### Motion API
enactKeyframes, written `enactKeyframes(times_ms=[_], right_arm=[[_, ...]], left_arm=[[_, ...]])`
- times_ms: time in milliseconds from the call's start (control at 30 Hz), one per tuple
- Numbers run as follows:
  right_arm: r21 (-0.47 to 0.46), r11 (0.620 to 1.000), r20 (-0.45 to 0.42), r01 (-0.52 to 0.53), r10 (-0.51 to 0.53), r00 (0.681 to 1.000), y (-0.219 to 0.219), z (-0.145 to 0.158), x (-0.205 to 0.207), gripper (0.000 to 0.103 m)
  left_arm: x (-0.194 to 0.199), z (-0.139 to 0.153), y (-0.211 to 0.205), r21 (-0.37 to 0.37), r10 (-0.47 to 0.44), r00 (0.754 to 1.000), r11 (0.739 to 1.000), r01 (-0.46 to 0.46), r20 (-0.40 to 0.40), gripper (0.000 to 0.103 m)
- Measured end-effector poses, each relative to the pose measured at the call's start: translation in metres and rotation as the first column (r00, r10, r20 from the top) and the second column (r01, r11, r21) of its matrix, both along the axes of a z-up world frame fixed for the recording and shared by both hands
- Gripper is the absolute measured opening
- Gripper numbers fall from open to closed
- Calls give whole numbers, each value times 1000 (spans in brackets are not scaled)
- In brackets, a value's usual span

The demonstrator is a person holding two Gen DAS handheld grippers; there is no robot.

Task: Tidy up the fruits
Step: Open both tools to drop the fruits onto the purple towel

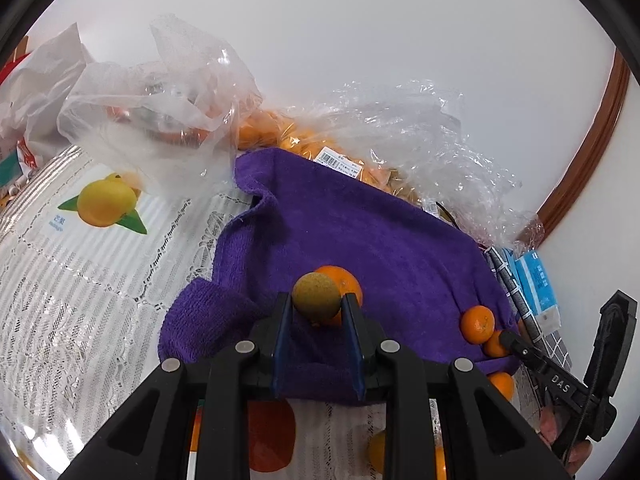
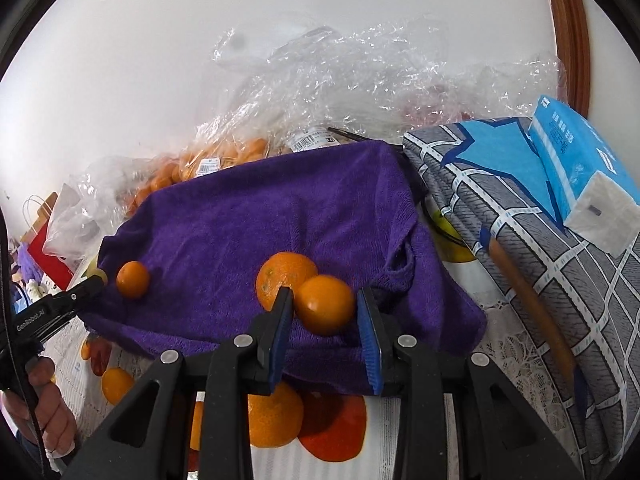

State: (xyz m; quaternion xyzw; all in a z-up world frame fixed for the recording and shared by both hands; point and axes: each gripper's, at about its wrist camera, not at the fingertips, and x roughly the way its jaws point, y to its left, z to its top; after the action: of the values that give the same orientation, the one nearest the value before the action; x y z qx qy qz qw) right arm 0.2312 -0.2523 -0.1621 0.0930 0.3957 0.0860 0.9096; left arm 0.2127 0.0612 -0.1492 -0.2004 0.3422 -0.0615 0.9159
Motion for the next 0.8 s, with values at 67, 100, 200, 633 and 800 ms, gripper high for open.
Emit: enactKeyframes(times_ms=[67,100,200,633,800], right_arm=[[21,1000,5,-1,1,1000,-2,2,-3,40],[32,999,8,1,-1,1000,-3,3,-4,45],[36,999,20,5,-5,1000,-3,8,-11,55],[107,994,-22,-10,13,1000,11,7,-51,65],[111,994,-89,17,-7,996,18,-6,-43,63]], left_arm=[[1,-1,0,1,1,1000,1000,-1,1,24],[0,-1,0,5,2,1000,1000,-2,0,24],[1,-1,-3,19,0,1000,1000,0,0,24],[-7,10,-1,1,-12,998,1000,12,57,44],[-10,13,2,1,-3,997,1000,3,76,44]])
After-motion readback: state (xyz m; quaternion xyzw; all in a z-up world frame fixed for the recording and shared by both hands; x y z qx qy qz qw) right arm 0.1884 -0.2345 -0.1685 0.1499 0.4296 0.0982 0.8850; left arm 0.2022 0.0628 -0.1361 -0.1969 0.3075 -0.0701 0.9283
